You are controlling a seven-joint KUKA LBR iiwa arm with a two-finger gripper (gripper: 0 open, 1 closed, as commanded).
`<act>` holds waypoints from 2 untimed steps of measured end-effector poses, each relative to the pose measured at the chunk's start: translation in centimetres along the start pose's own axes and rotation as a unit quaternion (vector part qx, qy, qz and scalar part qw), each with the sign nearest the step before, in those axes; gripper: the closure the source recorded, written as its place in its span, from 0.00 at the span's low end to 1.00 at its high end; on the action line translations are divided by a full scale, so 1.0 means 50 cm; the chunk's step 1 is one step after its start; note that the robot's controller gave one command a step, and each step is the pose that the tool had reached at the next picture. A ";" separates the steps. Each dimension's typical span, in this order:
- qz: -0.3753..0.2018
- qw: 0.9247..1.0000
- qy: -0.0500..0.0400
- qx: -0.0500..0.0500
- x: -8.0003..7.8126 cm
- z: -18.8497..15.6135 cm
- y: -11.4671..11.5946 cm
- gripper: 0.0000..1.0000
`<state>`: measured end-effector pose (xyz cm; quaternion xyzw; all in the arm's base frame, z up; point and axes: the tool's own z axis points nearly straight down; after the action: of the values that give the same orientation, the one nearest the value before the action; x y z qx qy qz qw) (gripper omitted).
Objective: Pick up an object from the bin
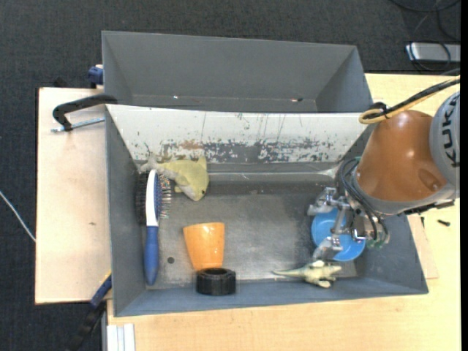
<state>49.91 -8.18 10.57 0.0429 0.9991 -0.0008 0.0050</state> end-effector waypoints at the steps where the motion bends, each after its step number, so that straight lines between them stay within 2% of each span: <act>1: -0.062 0.998 0.001 0.000 0.009 -0.039 -0.054 0.00; 2: -0.111 0.994 -0.004 0.000 0.003 0.065 -0.029 0.00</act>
Offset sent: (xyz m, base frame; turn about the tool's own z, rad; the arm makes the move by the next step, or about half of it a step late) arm -0.0087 -0.0254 0.0179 -0.1254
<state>49.67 -9.60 7.31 -0.0687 0.9976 -0.0017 0.0084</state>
